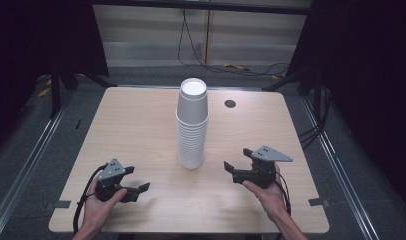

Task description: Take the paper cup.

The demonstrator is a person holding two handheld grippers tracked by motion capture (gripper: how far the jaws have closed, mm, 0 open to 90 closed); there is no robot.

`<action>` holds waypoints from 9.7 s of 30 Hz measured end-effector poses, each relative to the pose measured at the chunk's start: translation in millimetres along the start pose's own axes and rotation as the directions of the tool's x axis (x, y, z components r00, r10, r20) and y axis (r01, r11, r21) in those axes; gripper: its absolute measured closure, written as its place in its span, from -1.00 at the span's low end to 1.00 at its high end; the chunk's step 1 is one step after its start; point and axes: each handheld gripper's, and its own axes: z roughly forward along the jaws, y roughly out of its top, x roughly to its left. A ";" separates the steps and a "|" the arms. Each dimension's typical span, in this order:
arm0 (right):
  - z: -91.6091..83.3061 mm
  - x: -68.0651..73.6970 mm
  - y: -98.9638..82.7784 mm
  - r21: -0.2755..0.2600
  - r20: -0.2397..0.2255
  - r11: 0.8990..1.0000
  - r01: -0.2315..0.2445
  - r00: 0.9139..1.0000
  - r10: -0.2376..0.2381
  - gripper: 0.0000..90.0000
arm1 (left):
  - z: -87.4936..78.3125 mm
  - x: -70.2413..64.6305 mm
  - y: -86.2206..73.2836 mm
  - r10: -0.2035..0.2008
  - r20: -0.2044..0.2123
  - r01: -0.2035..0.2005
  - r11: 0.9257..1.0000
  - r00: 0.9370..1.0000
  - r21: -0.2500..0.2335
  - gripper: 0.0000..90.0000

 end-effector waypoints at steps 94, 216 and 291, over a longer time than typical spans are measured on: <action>47.2 38.4 196.3 -0.029 -0.293 0.990 0.138 0.946 -0.141 -0.70 | 5.2 1.5 1.5 0.014 0.050 -0.016 0.999 0.999 0.030 -0.63; 19.5 38.1 234.7 -0.310 -0.271 0.950 0.043 0.953 -0.132 -0.57 | 12.4 1.5 3.0 -0.040 0.092 0.038 0.999 0.995 0.023 -0.63; -3.6 17.2 71.3 -0.140 -0.360 0.989 -0.054 0.933 0.000 -0.55 | 35.5 -24.3 69.0 0.068 0.243 -0.047 0.995 0.968 -0.093 -0.65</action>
